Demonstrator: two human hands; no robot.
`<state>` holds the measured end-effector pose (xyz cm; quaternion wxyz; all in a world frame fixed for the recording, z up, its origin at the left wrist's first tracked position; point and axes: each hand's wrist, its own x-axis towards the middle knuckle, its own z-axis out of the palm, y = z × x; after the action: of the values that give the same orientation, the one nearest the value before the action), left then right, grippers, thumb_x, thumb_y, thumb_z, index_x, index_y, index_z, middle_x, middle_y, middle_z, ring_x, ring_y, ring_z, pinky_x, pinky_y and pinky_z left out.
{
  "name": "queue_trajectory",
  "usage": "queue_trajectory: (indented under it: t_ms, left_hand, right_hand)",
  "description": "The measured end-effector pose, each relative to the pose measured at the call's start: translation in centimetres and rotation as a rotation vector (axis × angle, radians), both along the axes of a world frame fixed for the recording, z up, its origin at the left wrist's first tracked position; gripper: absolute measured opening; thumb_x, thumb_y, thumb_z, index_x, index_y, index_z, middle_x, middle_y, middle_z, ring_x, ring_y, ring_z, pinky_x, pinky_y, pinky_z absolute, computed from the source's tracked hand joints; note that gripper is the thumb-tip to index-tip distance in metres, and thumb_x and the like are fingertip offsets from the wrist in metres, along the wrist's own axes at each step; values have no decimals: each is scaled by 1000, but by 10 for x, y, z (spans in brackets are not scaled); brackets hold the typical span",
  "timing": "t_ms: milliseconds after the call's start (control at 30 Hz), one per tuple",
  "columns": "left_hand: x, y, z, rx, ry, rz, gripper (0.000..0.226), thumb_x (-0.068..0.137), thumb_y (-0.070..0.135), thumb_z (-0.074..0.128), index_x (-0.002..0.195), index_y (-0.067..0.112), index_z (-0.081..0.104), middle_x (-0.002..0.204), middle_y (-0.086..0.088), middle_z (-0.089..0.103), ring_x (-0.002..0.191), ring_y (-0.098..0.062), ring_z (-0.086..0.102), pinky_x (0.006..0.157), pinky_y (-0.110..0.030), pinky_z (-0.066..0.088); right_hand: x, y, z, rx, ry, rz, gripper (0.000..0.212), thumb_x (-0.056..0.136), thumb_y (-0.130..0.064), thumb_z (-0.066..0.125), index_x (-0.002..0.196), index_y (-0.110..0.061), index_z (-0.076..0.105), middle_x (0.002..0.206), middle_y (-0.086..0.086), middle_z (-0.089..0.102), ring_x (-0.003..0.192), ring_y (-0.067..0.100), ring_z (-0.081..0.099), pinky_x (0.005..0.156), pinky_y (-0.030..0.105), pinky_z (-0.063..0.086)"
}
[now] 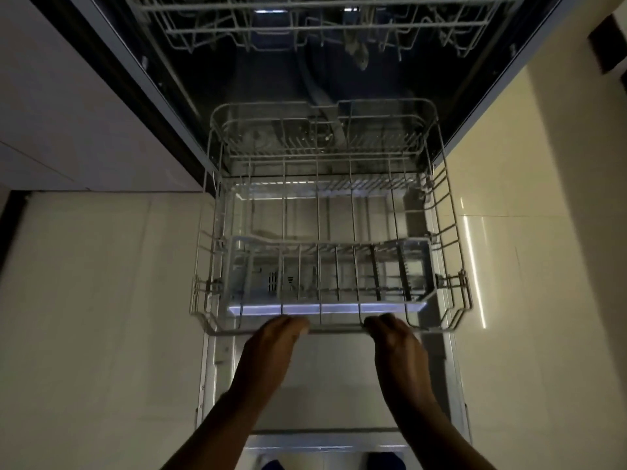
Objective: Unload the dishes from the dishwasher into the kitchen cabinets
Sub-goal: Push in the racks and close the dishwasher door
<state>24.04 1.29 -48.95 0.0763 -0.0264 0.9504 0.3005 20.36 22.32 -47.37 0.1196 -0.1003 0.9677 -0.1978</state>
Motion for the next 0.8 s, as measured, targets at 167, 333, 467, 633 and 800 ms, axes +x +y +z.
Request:
queue_trajectory:
  t_ms: [167,333,467,633,800]
  left_hand:
    - [-34,12,6,93,108,108,31,89,11,61,119,19,63,119,2,63,109,-13,60,91,-31,52]
    - [-4,37,10,-382,29,-172,69,93,21,48,152,8,14,158,-14,18,146,-28,19,117,-40,23]
    - [0,30,6,-432,35,-201,91,73,1,60,152,14,18,159,-13,12,146,-31,15,113,-45,19]
    - [-19,25,5,-409,88,-172,64,86,-4,23,149,9,27,157,-8,22,143,-26,27,109,-41,25]
    - [-66,25,1,-426,29,-91,67,88,-1,0,152,11,17,160,-6,14,146,-24,17,115,-44,27]
  right_hand:
    - [-29,-24,-3,11,45,-54,44,79,-7,72,121,-12,60,106,8,61,84,19,62,56,23,51]
    - [18,-29,-10,-139,77,-8,84,77,6,68,149,-7,27,158,11,22,143,23,29,105,30,41]
    - [31,-30,-17,-125,46,-37,73,94,-17,52,153,-11,10,161,3,11,146,17,17,115,31,24]
    - [11,-53,-8,-154,143,-137,66,95,-16,40,153,-7,8,157,14,22,146,22,19,115,37,24]
    - [-37,-62,-27,-27,114,-23,75,90,-3,51,153,-8,9,161,9,1,148,22,5,118,43,13]
